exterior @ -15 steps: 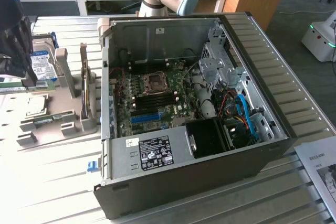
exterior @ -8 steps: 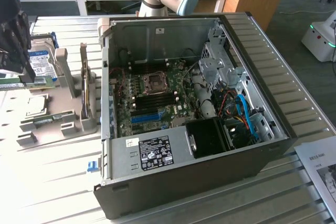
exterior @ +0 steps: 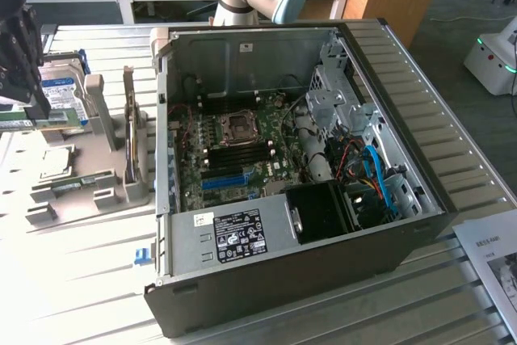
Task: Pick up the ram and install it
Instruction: 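Pick up the ram and move it above insertion slot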
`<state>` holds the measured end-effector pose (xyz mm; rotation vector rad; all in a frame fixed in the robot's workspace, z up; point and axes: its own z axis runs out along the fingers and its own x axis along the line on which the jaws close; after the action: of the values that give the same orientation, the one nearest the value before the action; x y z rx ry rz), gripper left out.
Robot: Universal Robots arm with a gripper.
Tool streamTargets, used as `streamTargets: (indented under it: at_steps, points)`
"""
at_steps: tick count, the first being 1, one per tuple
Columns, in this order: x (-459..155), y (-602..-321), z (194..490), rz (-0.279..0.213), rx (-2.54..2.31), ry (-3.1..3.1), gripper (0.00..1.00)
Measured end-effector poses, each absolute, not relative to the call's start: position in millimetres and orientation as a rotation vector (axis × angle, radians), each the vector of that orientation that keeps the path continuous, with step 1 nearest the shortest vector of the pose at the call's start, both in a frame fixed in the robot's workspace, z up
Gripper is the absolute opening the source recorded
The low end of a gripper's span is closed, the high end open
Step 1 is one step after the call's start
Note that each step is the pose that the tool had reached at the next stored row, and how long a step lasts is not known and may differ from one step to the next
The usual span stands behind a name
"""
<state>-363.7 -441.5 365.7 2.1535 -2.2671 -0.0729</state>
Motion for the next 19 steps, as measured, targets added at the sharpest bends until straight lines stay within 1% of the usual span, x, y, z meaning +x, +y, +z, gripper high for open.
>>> streamTargets:
  at_steps: [15, 19]
  points:
    - [-363.4, -441.5, 383.0, -0.075, 2.153, -2.266, 0.12]
    - [-363.4, -441.5, 383.3, -0.075, 2.153, -2.266, 0.12]
